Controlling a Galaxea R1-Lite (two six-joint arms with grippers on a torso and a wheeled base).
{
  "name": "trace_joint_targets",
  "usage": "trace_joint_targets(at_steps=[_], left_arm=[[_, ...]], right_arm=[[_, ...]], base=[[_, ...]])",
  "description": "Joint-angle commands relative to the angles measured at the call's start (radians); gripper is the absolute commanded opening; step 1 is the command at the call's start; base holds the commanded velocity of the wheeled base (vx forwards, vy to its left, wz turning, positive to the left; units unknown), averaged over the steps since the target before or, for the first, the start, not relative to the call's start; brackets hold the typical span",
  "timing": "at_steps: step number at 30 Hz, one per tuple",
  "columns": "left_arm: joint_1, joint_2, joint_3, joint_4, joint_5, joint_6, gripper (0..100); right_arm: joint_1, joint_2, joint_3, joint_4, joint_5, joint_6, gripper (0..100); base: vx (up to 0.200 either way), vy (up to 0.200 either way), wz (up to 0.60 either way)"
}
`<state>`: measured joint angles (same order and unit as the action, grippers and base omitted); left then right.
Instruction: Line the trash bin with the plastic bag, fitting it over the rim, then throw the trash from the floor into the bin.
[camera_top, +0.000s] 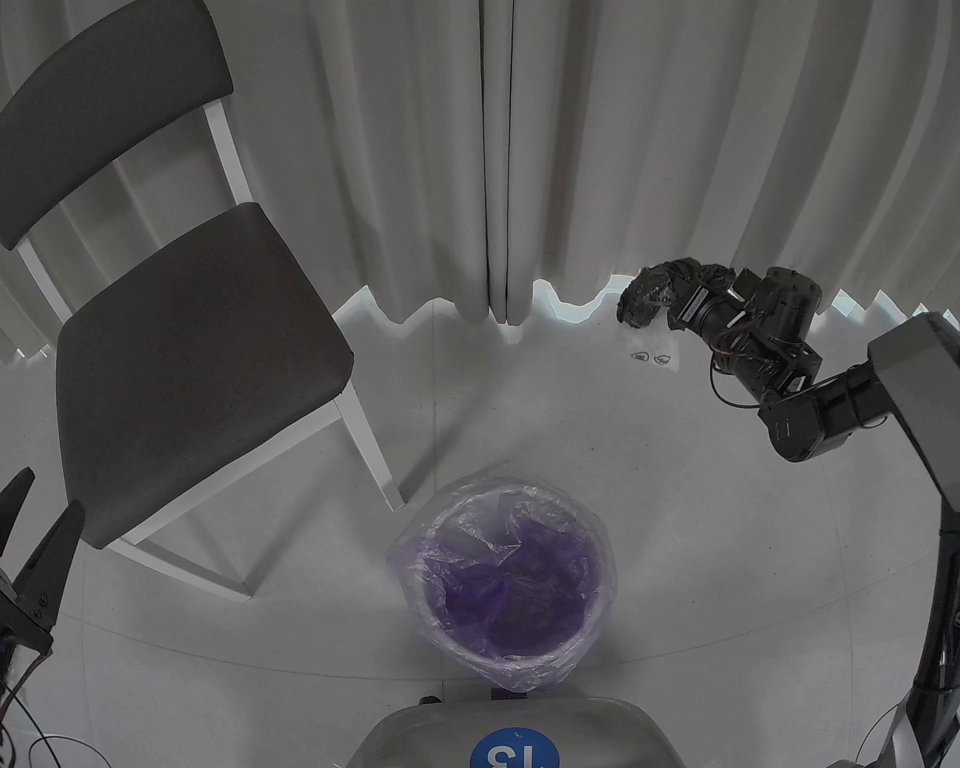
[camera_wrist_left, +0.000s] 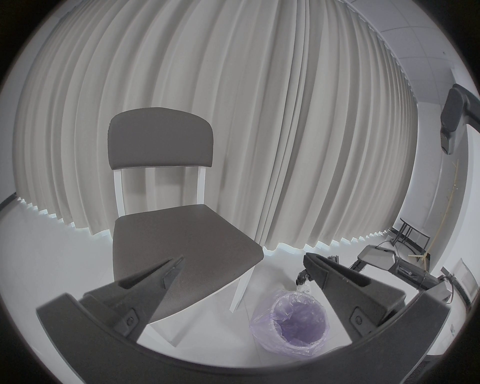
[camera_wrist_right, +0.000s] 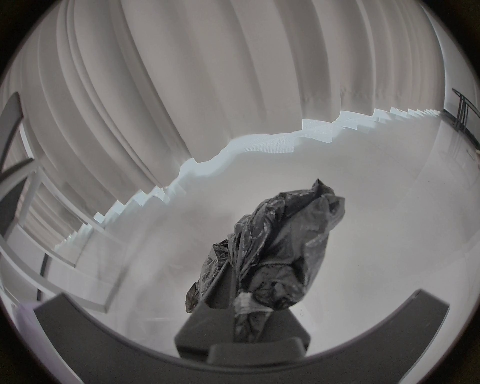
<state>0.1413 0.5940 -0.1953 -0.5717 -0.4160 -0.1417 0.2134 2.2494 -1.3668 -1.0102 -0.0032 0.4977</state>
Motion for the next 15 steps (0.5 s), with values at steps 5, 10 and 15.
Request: trace_joint_targets(at_steps=[5, 10, 15], left_arm=[[0.000, 0.044, -0.041, -0.007, -0.006, 0.001, 100], [-0.011, 0.084, -0.078, -0.008, -0.012, 0.001, 100], [-0.058, 0.090, -0.065, -0.007, -0.012, -0.002, 100]], right_arm=[[0.132, -0.321, 0.242, -0.131, 0.002, -0.013, 0], [0.199, -0.435, 0.344, -0.166, 0.002, -0.057, 0], [0.268, -0.499, 0.430, -0.192, -0.001, -0.094, 0]], base=[[0.000, 0.000, 0.00], [0.000, 0.000, 0.00], [0.000, 0.000, 0.00]])
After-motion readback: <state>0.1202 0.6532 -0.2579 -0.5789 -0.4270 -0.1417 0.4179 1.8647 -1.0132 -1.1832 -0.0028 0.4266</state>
